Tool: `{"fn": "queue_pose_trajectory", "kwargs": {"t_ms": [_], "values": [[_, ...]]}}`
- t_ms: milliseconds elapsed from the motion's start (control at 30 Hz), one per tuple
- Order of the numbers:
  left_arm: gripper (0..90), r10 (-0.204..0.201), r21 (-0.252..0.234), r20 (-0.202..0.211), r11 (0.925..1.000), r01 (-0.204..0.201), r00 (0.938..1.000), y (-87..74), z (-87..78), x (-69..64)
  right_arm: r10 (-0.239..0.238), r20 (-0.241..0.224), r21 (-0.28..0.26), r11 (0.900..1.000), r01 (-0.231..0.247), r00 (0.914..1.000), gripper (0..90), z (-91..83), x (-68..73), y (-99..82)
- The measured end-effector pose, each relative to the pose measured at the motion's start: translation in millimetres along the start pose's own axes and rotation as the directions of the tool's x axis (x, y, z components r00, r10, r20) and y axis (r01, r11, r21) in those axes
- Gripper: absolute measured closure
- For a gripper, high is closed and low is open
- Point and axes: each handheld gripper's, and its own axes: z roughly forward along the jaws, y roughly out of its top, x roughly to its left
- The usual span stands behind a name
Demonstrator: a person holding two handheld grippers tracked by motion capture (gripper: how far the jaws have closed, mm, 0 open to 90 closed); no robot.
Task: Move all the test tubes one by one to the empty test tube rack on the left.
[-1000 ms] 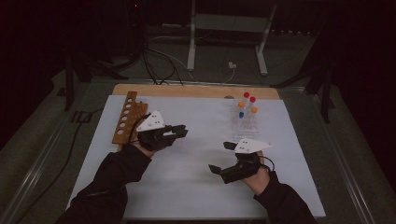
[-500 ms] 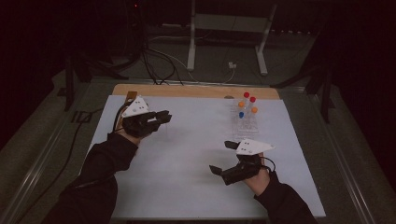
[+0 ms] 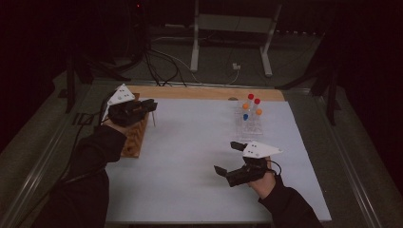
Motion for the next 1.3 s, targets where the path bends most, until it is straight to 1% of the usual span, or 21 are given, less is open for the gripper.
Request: {"fn": "queue_pose_trajectory", "kwargs": {"t_ms": [100, 133, 200, 267, 300, 367, 433, 467, 533, 633, 733, 767, 833, 1000, 1033, 1100, 1133, 1167, 1233, 1267, 1300], "values": [[77.8, -0.022, -0.010, -0.035, 0.9997, 0.022, 0.9991, 0.5, -3.9, 12.1, -0.009, 0.010, -0.010, 0.9999, 0.009, 0.9999, 0.0, -0.3, 0.2, -0.1], [77.8, -0.030, -0.011, -0.043, 0.9995, 0.029, 0.9986, 0.6, -4.7, 16.2, -0.010, 0.007, -0.013, 0.9999, 0.010, 0.9999, 0.0, -0.5, 0.2, 0.0], [77.8, -0.041, -0.010, -0.065, 0.9991, 0.040, 0.9970, 0.9, -5.1, 24.0, -0.009, 0.006, -0.005, 0.9999, 0.009, 0.9999, 0.0, -0.3, 0.3, 0.4], [77.8, -0.052, -0.006, -0.079, 0.9986, 0.052, 0.9955, 1.5, -4.5, 31.1, -0.002, -0.015, 0.014, 0.9999, 0.003, 0.9999, 0.0, 1.3, -1.2, 0.5], [77.8, -0.051, -0.004, -0.091, 0.9987, 0.051, 0.9946, 2.0, -4.0, 34.0, 0.001, -0.018, 0.017, 0.9998, 0.000, 0.9998, 0.0, 2.0, -1.6, 0.1], [77.8, -0.054, 0.001, -0.103, 0.9985, 0.054, 0.9932, 3.2, -3.0, 39.8, -0.010, -0.008, 0.015, 0.9998, 0.010, 0.9999, 0.0, 2.3, -2.0, -0.9], [77.8, -0.052, 0.007, -0.119, 0.9986, 0.053, 0.9916, 4.9, -2.1, 45.0, -0.003, -0.010, 0.021, 0.9998, 0.003, 0.9999, 0.0, 2.2, -2.5, -1.0], [77.9, -0.062, 0.001, -0.121, 0.9981, 0.062, 0.9908, 5.5, -1.7, 48.0, -0.005, -0.004, 0.018, 0.9998, 0.005, 1.0000, 0.0, 1.7, -2.5, -1.1], [77.8, -0.064, 0.001, -0.137, 0.9979, 0.064, 0.9885, 6.3, -0.8, 53.8, -0.007, 0.003, 0.016, 0.9999, 0.007, 1.0000, 0.0, 1.3, -2.3, -1.2], [77.8, -0.082, -0.008, -0.157, 0.9966, 0.082, 0.9842, 6.9, 0.0, 63.3, -0.006, 0.009, 0.012, 0.9999, 0.006, 0.9999, 0.0, 0.6, -2.4, -1.0], [77.8, -0.099, -0.008, -0.182, 0.9950, 0.100, 0.9783, 6.4, 1.7, 73.0, -0.003, 0.006, 0.009, 1.0000, 0.003, 1.0000, 0.0, 0.2, -2.9, -1.0], [77.9, -0.097, -0.005, -0.196, 0.9952, 0.098, 0.9758, 6.2, 2.4, 75.7, -0.004, 0.009, 0.009, 1.0000, 0.003, 1.0000, 0.0, 0.0, -2.9, -1.1], [77.9, -0.112, -0.013, -0.207, 0.9937, 0.111, 0.9719, 5.5, 3.6, 81.6, -0.003, 0.001, 0.007, 1.0000, 0.003, 1.0000, 0.0, -0.3, -3.1, -1.5], [77.9, -0.135, -0.018, -0.247, 0.9907, 0.135, 0.9595, 2.7, 7.5, 94.9, -0.004, -0.002, 0.007, 1.0000, 0.004, 1.0000, 0.0, -0.2, -3.5, -2.2], [77.8, -0.143, -0.023, -0.256, 0.9896, 0.142, 0.9561, 1.5, 8.6, 97.3, -0.002, -0.004, 0.006, 1.0000, 0.002, 1.0000, 0.0, -0.2, -3.8, -2.4], [77.9, -0.149, -0.015, -0.288, 0.9884, 0.151, 0.9461, -1.2, 11.9, 102.2, -0.001, -0.002, 0.007, 1.0000, 0.001, 1.0000, 0.0, -0.5, -4.0, -2.3], [77.9, -0.159, -0.015, -0.287, 0.9868, 0.161, 0.9448, -2.6, 13.6, 104.8, 0.001, -0.005, 0.006, 1.0000, -0.001, 1.0000, 0.0, -0.8, -4.3, -2.3], [77.8, -0.153, -0.009, -0.303, 0.9874, 0.158, 0.9405, -3.7, 15.6, 106.1, 0.000, -0.005, 0.005, 1.0000, 0.000, 1.0000, 0.0, -0.9, -4.4, -2.4], [77.9, -0.161, -0.008, -0.313, 0.9860, 0.166, 0.9362, -5.9, 19.9, 108.3, 0.000, -0.004, 0.006, 1.0000, 0.000, 1.0000, 0.0, -0.8, -4.3, -2.6], [77.9, -0.150, -0.003, -0.328, 0.9875, 0.158, 0.9327, -6.6, 22.0, 108.5, -0.001, -0.004, 0.011, 0.9999, 0.001, 1.0000, 0.0, -0.2, -4.5, -3.3], [77.9, -0.152, -0.002, -0.329, 0.9870, 0.161, 0.9319, -7.7, 23.9, 109.0, -0.001, -0.004, 0.011, 0.9999, 0.001, 1.0000, 0.0, -0.2, -4.5, -3.3]]}}
